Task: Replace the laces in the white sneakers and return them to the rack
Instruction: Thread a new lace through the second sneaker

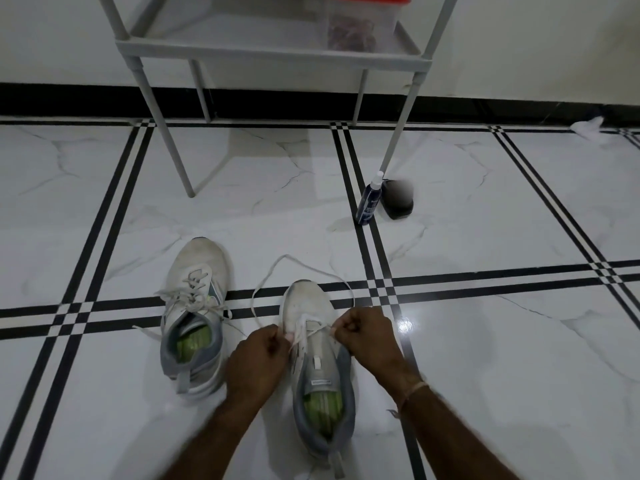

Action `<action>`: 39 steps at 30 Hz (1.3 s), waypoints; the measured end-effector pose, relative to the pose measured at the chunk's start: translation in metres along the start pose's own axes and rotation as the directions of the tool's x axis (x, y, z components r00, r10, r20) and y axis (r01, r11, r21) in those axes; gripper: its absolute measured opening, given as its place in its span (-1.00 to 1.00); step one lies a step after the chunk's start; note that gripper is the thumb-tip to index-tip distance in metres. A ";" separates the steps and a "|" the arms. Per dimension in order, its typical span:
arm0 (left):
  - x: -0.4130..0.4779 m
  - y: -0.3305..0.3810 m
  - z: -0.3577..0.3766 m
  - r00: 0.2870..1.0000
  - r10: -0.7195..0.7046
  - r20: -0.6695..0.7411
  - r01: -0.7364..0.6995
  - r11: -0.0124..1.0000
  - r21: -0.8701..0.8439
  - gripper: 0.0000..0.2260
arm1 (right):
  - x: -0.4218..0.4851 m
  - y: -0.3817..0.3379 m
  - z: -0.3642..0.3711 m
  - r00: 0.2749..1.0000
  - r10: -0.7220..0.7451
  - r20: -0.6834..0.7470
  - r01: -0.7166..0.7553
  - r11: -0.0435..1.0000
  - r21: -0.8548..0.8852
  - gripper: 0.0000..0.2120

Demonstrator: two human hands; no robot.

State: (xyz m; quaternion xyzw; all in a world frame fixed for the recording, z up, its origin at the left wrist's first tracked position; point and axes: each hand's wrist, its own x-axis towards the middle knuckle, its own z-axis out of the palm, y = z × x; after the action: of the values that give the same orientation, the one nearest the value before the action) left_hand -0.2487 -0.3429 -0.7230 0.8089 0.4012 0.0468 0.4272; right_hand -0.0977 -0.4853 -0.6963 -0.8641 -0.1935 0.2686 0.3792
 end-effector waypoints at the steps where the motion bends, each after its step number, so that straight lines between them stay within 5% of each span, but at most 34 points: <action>1: -0.003 -0.001 0.001 0.999 -0.013 -0.038 0.016 0.997 0.082 -0.80 | 0.000 0.001 0.001 1.000 0.002 -0.007 -0.002 1.000 0.003 -0.88; 5: -0.003 -0.002 0.005 0.987 0.046 -0.153 -0.055 0.997 -0.057 -0.76 | 0.001 0.003 0.004 1.000 -0.009 -0.025 0.009 1.000 0.007 -0.88; 8: 0.002 0.002 0.006 0.995 0.049 -0.092 -0.063 0.985 -0.159 -0.71 | 0.001 0.004 0.004 0.999 -0.018 -0.031 0.018 1.000 0.018 -0.87; 14: 0.019 0.008 0.001 0.977 0.204 0.061 -0.203 0.979 -0.017 -0.81 | 0.002 0.004 0.006 0.999 -0.013 -0.031 0.014 1.000 0.026 -0.83; 19: 0.030 0.010 -0.018 0.992 0.105 0.065 -0.086 0.964 -0.251 -0.81 | 0.003 0.001 0.002 0.999 -0.038 -0.016 0.038 0.999 0.006 -0.81; 23: 0.047 0.048 -0.040 0.951 0.309 0.031 -0.308 0.951 -0.030 -0.73 | 0.006 -0.025 0.008 0.941 -0.319 0.110 0.322 0.947 -0.008 -0.62; 26: 0.046 0.086 -0.047 0.880 0.402 -0.253 -0.353 0.910 0.219 -0.85 | 0.009 -0.060 0.010 0.924 -0.324 0.204 0.267 0.927 0.264 -0.95; 28: 0.034 0.092 -0.047 0.834 0.289 -0.469 -0.252 0.957 0.142 -0.80 | 0.015 -0.071 -0.001 0.961 -0.185 0.206 0.067 0.878 0.475 -0.82; 29: 0.028 0.089 -0.042 0.863 0.228 -0.451 -0.250 0.968 0.010 -0.77 | 0.018 -0.073 -0.009 0.966 -0.135 0.222 -0.016 0.821 0.571 -0.80; 31: 0.012 0.081 -0.026 0.973 0.130 -0.189 -0.184 0.935 -0.305 -0.77 | 0.020 -0.075 -0.023 0.951 -0.107 0.290 -0.145 0.676 0.723 -0.84; 34: 0.009 0.077 -0.011 0.956 0.199 0.213 -0.044 0.821 -0.570 -0.82 | 0.023 -0.072 -0.035 0.936 -0.083 0.343 -0.273 0.445 0.853 -0.89; 37: 0.029 0.063 -0.019 0.960 -0.209 0.186 0.273 0.549 -0.790 -0.79 | 0.030 -0.053 -0.053 0.964 0.035 0.263 -0.264 0.222 0.939 -0.94; 38: 0.038 0.051 -0.022 0.928 -0.360 0.100 0.291 0.528 -0.798 -0.78 | 0.030 -0.046 -0.060 0.971 0.080 0.226 -0.238 0.190 0.953 -0.92; 39: 0.044 0.042 -0.024 0.902 -0.428 -0.064 0.253 0.641 -0.724 -0.82 | 0.029 -0.040 -0.063 0.974 0.114 0.196 -0.215 0.191 0.958 -0.90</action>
State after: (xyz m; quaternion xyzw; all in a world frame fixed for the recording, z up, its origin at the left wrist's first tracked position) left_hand -0.2040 -0.3100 -0.6891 0.4836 0.5452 0.2064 0.6529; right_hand -0.0418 -0.4793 -0.6396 -0.4381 0.0964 0.4035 0.7975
